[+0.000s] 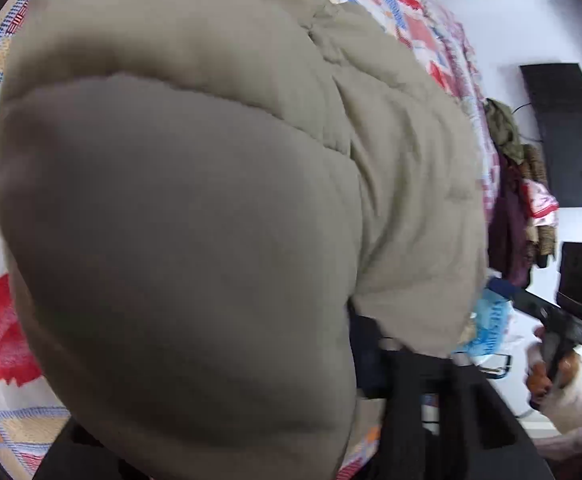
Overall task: Fold large clothes
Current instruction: 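Grasp the folded jacket bundle with both tools and lift it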
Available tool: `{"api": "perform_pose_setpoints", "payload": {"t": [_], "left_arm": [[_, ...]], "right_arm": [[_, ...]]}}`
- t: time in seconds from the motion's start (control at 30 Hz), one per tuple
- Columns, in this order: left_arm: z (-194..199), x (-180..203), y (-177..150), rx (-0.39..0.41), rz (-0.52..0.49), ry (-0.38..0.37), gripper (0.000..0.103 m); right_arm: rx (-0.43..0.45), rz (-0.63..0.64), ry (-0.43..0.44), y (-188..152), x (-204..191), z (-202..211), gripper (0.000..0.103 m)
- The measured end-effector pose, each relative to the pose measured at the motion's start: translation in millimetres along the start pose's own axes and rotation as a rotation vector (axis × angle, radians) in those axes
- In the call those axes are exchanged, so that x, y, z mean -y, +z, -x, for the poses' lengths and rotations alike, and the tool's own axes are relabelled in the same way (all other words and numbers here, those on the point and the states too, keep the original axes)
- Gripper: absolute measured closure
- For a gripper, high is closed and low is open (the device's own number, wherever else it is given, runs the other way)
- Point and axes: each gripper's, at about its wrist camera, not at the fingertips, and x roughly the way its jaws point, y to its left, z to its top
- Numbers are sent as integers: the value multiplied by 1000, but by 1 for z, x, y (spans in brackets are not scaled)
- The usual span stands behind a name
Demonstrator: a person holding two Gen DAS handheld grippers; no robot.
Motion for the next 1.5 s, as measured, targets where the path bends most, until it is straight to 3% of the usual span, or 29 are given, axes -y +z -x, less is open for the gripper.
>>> {"api": "perform_pose_setpoints", "payload": {"t": [0.07, 0.1, 0.13, 0.17, 0.2, 0.43, 0.6, 0.83, 1.0, 1.1, 1.13, 1.23, 1.3, 1.37, 1.43, 1.5], "left_arm": [[4, 9, -1, 16, -22, 23, 75], [6, 15, -1, 23, -26, 33, 76], [9, 20, -3, 31, -22, 39, 77], [12, 24, -4, 37, -15, 39, 78], [16, 29, -5, 47, -6, 37, 79], [48, 106, -7, 88, -79, 42, 79], [51, 182, 2, 96, -161, 59, 79], [1, 292, 15, 67, -242, 169, 78], [-29, 334, 27, 46, -277, 241, 78], [-40, 351, 32, 22, -311, 281, 77], [-44, 356, 33, 10, -332, 288, 70], [-63, 370, 39, -26, -348, 253, 49], [-78, 378, 44, -52, -368, 216, 49], [-93, 372, 48, -76, -382, 152, 48], [-112, 371, 56, -92, -385, 44, 27], [-131, 368, 56, -104, -367, -30, 26]], "right_arm": [[67, 8, -16, 14, 3, 4, 17], [108, 16, -38, 21, 3, 5, 26], [137, 26, -51, 29, 3, 5, 63], [148, 33, -58, 35, 3, 2, 82], [161, 39, -54, 43, 3, -2, 92], [200, 89, -3, 73, 5, -45, 92], [165, -20, 105, 85, 34, -81, 96], [133, -84, 212, 96, 54, -106, 102], [86, -145, 303, 100, 69, -111, 102], [62, -163, 323, 102, 81, -92, 102], [77, -163, 310, 102, 87, -79, 102], [149, -186, 292, 91, 116, -36, 97], [181, -223, 273, 79, 140, -14, 97], [204, -258, 246, 64, 163, 2, 97], [224, -295, 226, 47, 185, 15, 97], [235, -329, 210, 32, 202, 23, 97]]}}
